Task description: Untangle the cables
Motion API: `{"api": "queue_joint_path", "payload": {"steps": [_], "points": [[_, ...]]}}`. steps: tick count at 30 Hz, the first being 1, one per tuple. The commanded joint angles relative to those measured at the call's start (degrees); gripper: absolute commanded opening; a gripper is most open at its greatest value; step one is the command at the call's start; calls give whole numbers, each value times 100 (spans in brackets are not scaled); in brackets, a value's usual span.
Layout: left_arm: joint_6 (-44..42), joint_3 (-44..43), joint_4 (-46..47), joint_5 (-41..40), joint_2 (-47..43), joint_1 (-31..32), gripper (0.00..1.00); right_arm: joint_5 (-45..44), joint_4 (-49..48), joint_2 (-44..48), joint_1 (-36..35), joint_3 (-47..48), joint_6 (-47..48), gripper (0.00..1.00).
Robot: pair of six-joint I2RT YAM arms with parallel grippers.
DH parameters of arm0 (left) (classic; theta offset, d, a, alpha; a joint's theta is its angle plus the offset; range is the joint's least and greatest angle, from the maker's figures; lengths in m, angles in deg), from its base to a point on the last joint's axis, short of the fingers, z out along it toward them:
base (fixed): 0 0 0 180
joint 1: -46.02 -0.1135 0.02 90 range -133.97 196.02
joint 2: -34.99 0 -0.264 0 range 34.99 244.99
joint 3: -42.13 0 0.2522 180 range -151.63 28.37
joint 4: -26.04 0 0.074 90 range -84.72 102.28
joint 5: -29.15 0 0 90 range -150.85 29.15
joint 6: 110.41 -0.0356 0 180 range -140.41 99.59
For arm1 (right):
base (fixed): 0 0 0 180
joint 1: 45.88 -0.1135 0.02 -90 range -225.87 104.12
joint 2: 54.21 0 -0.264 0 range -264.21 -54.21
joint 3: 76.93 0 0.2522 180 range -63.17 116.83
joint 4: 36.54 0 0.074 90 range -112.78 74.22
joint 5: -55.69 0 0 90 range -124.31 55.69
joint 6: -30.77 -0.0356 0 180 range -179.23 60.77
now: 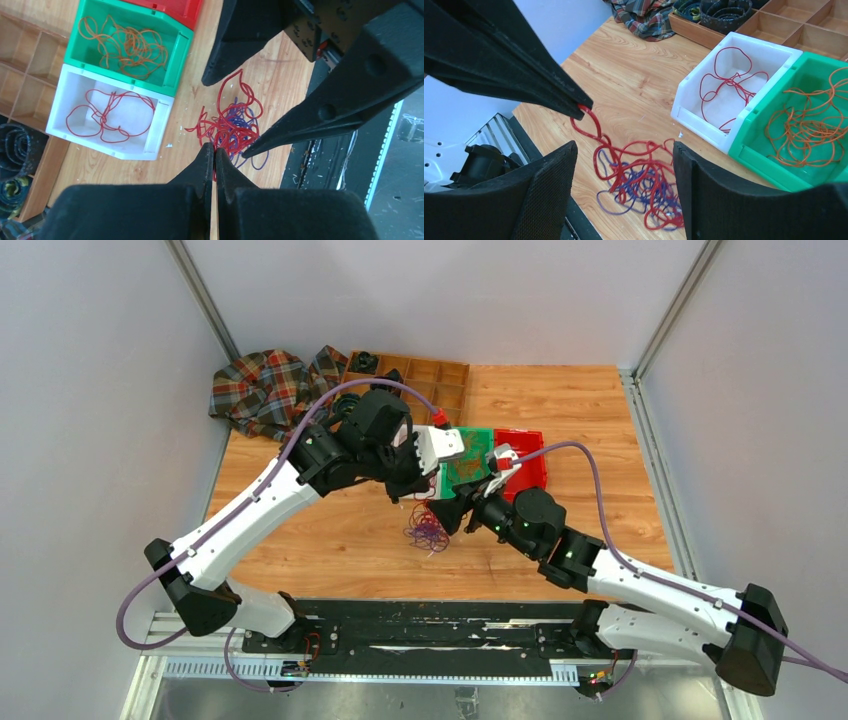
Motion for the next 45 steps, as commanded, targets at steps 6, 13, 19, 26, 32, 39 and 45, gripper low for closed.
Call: {"api": "queue_joint_path", "payload": {"steps": [6,13,19,26,32,39,45], "points": [[235,-219,-254,445,-87,8,1,-448,-518,-348,-93,272,44,68],[281,-306,-403,663,-104,9,1,-819,-874,-451,-93,214,29,66],[325,-552,-535,1173,-8,8,1,-779,-1114,-868,-132,379,27,65],[358,-1101,-794,1677,173,13,1,-908,-1188,-1148,-181,423,52,63],[451,-1634,-919,1910,270,17,0,-1228,-1227,-1237,-189,149,7,61],[456,-2363,-991,1812,339,17,0,-1386,-1195,-1258,-185,-224,-124,59],[343,-3309,-1035,1322,405,17,0,-1610,-1094,-1211,-181,-627,-260,58]]}}
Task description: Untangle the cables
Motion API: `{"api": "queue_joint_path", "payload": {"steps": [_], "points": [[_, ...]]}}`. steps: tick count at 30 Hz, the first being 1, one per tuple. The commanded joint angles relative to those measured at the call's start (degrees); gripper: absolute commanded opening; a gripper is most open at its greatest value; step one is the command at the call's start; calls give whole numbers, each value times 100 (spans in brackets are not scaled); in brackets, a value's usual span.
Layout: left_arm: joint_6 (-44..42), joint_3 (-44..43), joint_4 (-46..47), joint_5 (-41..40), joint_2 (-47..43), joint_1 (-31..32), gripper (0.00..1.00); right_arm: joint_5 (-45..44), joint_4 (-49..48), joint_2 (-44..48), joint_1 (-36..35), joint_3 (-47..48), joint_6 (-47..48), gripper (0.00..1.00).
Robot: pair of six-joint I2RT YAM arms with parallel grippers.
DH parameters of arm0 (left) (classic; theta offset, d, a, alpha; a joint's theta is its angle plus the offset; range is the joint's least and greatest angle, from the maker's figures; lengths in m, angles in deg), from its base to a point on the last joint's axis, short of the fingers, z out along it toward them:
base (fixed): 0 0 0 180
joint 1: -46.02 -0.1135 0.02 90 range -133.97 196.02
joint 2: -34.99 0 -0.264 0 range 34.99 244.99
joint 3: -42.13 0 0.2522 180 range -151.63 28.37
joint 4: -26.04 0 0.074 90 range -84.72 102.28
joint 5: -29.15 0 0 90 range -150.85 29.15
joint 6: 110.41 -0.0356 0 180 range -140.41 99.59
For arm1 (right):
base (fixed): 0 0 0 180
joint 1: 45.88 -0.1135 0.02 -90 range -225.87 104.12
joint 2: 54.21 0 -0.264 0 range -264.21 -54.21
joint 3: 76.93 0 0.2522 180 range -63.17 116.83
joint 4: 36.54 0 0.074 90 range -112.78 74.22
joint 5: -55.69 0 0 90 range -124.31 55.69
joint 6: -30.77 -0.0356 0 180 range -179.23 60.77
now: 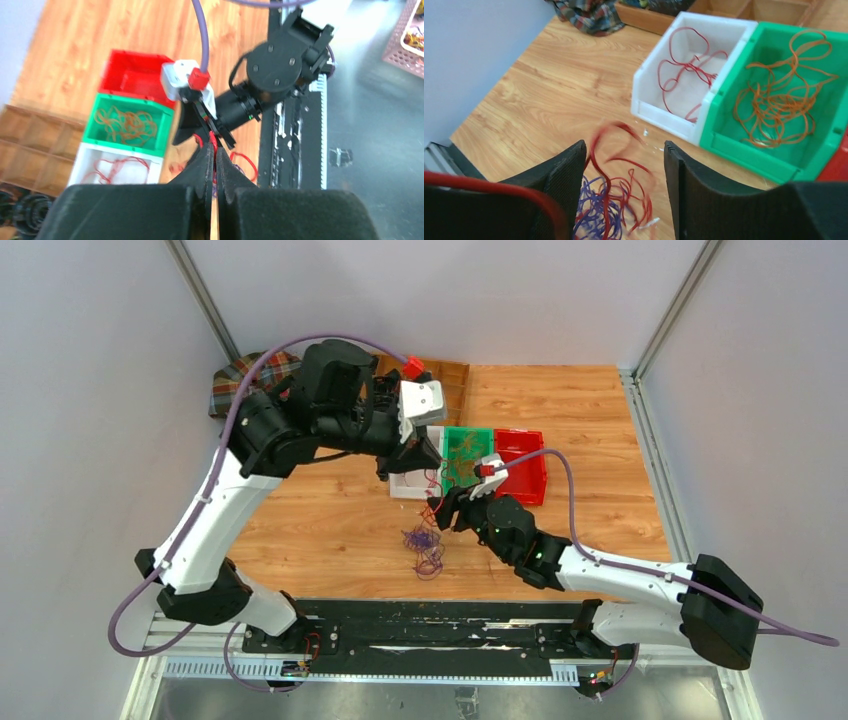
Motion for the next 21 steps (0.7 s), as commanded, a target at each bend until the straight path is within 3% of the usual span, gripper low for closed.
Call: {"api": "queue_joint_path", "payload": {"steps": [1,17,21], "points": [[-62,-738,83,-266,-14,43,0,-387,116,12,-37,-340,-170,58],[-820,-2592,175,-1828,214,44,0,-434,260,-138,-37,-849,-618,57],[-950,-2364,903,-2515,-59,43,0,-408,270,-172,-37,-949,-735,57]]}}
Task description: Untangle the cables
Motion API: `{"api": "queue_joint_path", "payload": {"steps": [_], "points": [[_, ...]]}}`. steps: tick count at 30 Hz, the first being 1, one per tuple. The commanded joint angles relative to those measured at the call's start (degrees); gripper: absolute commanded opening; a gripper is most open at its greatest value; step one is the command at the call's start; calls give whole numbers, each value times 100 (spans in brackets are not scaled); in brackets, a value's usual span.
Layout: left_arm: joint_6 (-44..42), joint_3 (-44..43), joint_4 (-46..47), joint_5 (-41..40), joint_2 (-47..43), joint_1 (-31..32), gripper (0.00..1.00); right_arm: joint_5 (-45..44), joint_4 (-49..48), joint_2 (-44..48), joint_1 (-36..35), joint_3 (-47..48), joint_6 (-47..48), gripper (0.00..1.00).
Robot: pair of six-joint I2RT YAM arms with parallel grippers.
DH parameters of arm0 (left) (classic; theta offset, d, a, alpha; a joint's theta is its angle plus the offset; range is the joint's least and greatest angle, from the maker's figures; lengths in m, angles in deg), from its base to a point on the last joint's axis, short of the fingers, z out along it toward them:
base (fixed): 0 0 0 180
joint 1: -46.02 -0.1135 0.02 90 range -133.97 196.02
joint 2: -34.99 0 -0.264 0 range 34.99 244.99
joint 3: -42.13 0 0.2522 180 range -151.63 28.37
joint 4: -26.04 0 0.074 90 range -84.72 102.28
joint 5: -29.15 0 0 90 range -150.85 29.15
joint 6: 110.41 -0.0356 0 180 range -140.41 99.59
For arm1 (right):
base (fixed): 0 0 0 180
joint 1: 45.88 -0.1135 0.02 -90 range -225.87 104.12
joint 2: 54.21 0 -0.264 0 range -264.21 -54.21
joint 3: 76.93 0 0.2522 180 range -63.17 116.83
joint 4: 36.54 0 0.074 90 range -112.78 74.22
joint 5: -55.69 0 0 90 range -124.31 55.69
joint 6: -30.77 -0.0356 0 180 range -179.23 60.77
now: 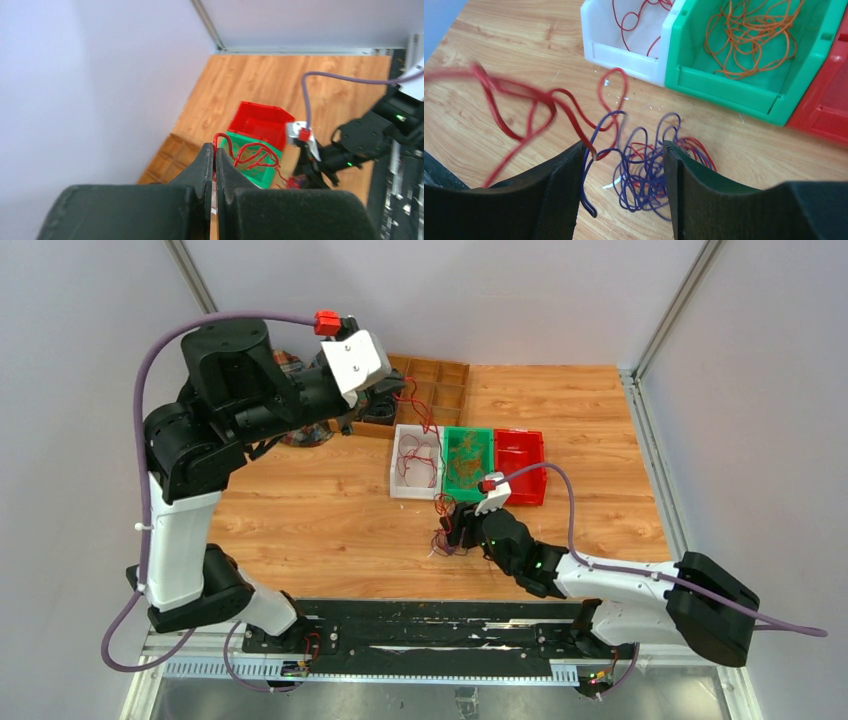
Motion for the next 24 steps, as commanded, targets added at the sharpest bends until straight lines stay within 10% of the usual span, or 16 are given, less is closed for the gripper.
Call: {"api": "queue_joint_path", "payload": {"steps": [1,13,19,24], "points": [[-268,331,1057,-936,-358,42,0,-121,68,-54,-37,-185,-243,57],[-607,758,2646,-1778,-777,44,0,30,83,-251,-54,-348,-499,56],[-795,845,3480,-2064,-883,44,0,71,96,-217,-54,-425,-543,40],[-770,870,3134,-1854,-908,43,0,37,512,240,-63,-127,-295,55]]}}
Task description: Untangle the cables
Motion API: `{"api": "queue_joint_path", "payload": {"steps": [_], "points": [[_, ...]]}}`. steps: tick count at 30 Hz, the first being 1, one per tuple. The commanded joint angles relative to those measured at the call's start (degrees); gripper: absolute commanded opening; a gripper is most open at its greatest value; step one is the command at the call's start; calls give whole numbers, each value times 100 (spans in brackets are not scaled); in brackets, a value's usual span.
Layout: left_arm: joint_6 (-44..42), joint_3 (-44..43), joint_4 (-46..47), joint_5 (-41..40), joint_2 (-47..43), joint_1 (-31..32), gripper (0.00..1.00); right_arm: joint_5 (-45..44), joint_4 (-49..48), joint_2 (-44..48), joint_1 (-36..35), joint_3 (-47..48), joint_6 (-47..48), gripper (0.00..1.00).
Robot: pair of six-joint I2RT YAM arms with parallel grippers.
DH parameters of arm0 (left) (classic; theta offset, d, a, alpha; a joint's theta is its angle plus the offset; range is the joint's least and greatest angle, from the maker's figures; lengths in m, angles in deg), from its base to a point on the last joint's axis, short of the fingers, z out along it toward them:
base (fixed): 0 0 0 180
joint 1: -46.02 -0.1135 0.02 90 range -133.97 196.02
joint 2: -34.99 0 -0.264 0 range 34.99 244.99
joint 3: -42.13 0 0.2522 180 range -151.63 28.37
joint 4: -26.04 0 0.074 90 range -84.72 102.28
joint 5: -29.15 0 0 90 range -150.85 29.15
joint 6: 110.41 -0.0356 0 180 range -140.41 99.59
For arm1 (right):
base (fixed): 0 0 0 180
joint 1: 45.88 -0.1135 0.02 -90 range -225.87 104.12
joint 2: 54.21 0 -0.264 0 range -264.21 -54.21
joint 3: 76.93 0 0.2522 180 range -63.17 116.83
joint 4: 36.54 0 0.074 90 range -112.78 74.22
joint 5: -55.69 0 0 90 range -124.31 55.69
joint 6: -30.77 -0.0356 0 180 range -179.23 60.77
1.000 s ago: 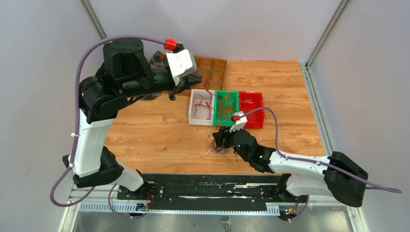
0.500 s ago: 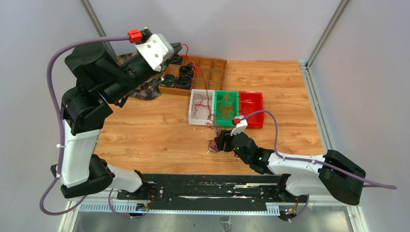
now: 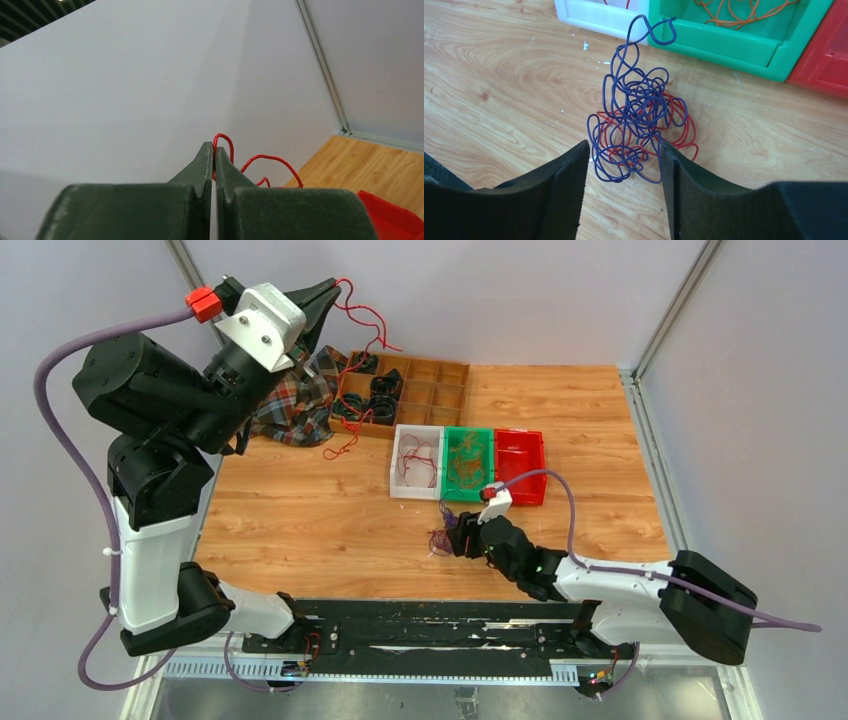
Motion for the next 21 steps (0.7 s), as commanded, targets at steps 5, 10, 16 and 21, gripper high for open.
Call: {"api": "queue_joint_path", "payload": {"steps": [5,10,16,21], "points": [[2,560,-111,210,-344,44,0,170,823,1384,-63,1012,844,69],[152,810,-326,428,-456,44,0,803,1206,1635,-72,2110,1419,74],[373,803,-678,853,-405,44,0,1523,1184,1275,-81,3107,2024,75],[454,673,-893,1323,-349,42,0,1405,1028,761,-75,3609,2336,79]]}}
